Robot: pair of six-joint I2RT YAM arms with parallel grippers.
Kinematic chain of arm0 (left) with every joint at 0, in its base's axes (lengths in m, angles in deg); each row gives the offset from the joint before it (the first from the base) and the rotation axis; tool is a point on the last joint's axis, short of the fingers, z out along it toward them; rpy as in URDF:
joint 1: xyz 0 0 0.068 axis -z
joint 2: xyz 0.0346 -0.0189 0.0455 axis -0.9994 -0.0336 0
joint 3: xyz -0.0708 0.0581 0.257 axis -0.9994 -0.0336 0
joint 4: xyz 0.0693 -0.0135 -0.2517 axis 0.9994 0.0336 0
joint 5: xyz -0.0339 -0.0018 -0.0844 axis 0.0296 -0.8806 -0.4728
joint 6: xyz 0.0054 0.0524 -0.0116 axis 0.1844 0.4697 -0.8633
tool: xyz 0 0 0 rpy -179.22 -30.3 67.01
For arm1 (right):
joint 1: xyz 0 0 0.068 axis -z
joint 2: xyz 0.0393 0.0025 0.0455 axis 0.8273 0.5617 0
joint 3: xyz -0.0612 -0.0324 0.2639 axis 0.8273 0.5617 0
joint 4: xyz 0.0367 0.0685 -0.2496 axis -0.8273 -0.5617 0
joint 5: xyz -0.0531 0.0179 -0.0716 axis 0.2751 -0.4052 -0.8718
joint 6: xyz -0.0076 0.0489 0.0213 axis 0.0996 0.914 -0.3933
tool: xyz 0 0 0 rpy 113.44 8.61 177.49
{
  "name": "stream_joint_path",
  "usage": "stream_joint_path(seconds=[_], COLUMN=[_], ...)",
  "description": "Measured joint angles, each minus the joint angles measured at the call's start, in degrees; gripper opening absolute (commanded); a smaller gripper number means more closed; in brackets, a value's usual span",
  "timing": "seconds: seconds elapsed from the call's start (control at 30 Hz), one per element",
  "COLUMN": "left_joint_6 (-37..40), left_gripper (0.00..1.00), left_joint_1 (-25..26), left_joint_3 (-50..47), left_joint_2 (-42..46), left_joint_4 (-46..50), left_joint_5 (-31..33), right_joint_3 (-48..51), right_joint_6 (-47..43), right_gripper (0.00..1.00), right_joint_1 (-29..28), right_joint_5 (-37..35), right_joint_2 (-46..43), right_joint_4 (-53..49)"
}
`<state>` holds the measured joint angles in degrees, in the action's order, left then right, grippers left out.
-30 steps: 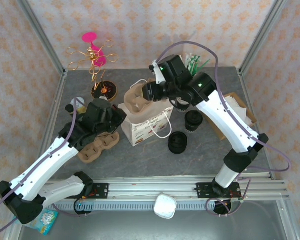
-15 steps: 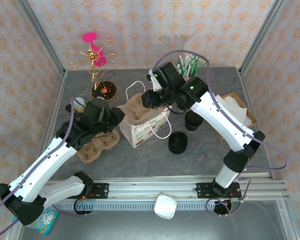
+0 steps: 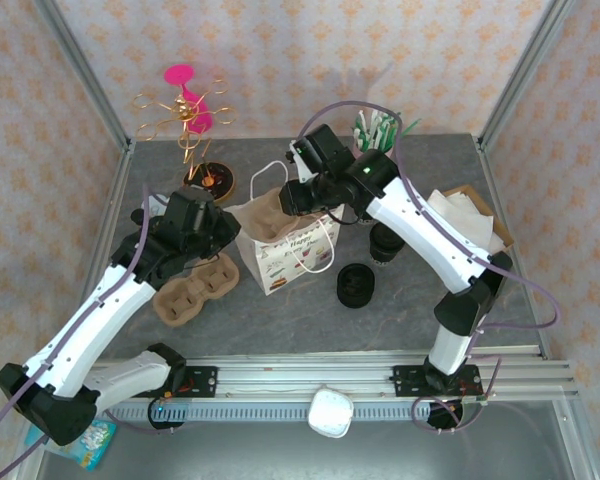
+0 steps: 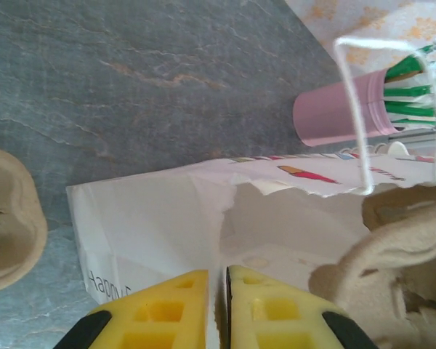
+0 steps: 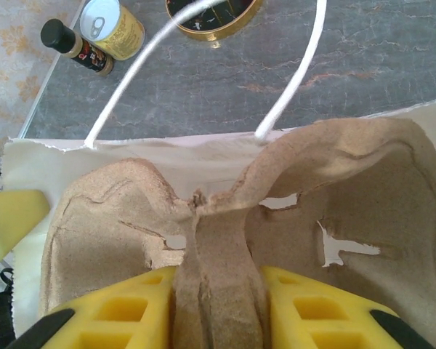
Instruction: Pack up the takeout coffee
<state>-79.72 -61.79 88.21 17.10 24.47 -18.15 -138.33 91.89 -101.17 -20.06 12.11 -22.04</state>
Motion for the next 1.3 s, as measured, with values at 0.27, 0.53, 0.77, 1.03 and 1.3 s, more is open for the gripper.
stream_joint_path(seconds=[0.27,0.53,0.77,1.03,1.3], left_joint_6=[2.1,4.0,6.9,9.7,10.1], left_gripper=[0.12,0.12,0.12,0.12,0.12], left_joint_1=[-0.6,-0.5,-0.4,1.6,1.7], left_joint_3=[0.3,1.1,3.2,4.9,5.5], left_joint_2=[-0.6,-1.5,-2.4,-3.7,-3.7], left_joint_4=[0.1,0.2,1.9,3.4,4.5], left_joint_5=[-1.0,-3.5,-3.5,-3.7,-2.2], right_joint_3=[1.2,-0.4,-3.8,-7.2,-5.0], right_joint_6=[-0.1,1.2,2.9,4.6,4.3], right_gripper=[0.31,0.31,0.32,0.31,0.3], right_joint_1=[0.0,0.0,0.0,0.0,-1.6], right_joint_5=[-1.3,-2.2,-4.6,-5.3,-5.2], right_joint_2=[0.8,3.2,5.1,6.4,7.6], right_joint_4=[-0.3,-0.5,-1.0,-1.6,-1.9])
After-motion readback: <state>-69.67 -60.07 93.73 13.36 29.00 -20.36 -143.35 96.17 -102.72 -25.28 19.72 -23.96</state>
